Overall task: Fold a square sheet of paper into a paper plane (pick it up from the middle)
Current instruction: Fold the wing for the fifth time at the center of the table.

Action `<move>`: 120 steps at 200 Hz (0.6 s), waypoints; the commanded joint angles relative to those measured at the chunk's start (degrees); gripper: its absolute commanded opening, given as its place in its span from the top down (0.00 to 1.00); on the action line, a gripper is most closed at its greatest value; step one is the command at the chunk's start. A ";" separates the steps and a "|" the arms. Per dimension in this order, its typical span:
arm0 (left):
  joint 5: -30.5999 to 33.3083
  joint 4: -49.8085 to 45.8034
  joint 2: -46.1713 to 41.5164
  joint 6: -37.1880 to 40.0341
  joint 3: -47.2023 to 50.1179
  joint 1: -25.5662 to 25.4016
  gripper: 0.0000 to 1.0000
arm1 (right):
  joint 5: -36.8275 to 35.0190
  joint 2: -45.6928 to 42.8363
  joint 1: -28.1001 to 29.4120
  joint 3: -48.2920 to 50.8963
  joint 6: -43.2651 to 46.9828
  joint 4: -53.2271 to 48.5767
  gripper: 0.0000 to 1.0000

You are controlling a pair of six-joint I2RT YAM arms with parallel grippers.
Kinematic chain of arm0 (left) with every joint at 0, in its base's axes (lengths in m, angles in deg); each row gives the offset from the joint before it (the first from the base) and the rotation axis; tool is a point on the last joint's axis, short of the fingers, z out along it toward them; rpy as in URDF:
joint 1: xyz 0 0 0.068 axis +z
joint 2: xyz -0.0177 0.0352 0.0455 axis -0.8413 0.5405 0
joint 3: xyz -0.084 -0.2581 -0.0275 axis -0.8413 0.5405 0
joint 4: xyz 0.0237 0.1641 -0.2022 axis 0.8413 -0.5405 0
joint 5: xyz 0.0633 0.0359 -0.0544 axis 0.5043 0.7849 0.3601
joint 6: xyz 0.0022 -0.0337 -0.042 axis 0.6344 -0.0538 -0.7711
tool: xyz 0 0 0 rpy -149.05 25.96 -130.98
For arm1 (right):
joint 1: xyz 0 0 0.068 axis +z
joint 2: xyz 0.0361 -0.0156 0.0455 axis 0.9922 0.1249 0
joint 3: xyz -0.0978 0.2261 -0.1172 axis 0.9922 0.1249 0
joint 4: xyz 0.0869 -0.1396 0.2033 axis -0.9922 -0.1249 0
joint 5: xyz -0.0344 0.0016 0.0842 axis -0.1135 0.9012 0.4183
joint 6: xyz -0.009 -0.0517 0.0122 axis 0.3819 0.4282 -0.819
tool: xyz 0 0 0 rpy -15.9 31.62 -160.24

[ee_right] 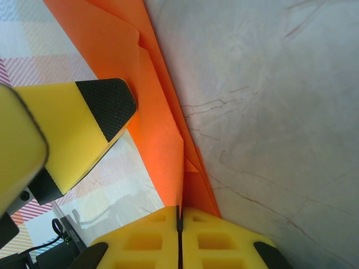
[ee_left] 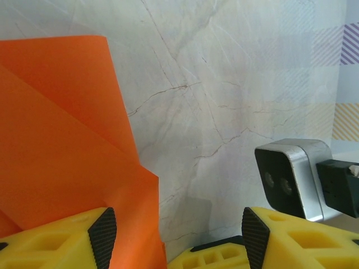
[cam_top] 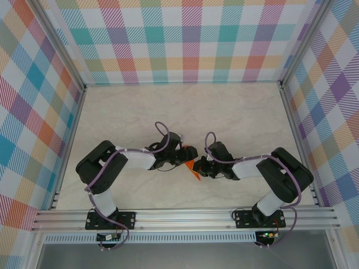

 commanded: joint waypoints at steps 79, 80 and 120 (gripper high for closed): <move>2.56 -6.69 2.66 1.37 -1.90 -0.53 0.38 | 1.76 -7.29 -0.43 2.13 5.82 -14.99 0.88; 2.60 -6.77 2.66 1.40 -1.89 -0.54 0.38 | 1.75 -7.29 -0.43 2.13 5.81 -15.05 0.88; 2.45 -7.03 2.65 1.39 -2.31 -0.48 0.38 | 0.30 -6.70 -0.51 2.06 6.92 -17.35 0.91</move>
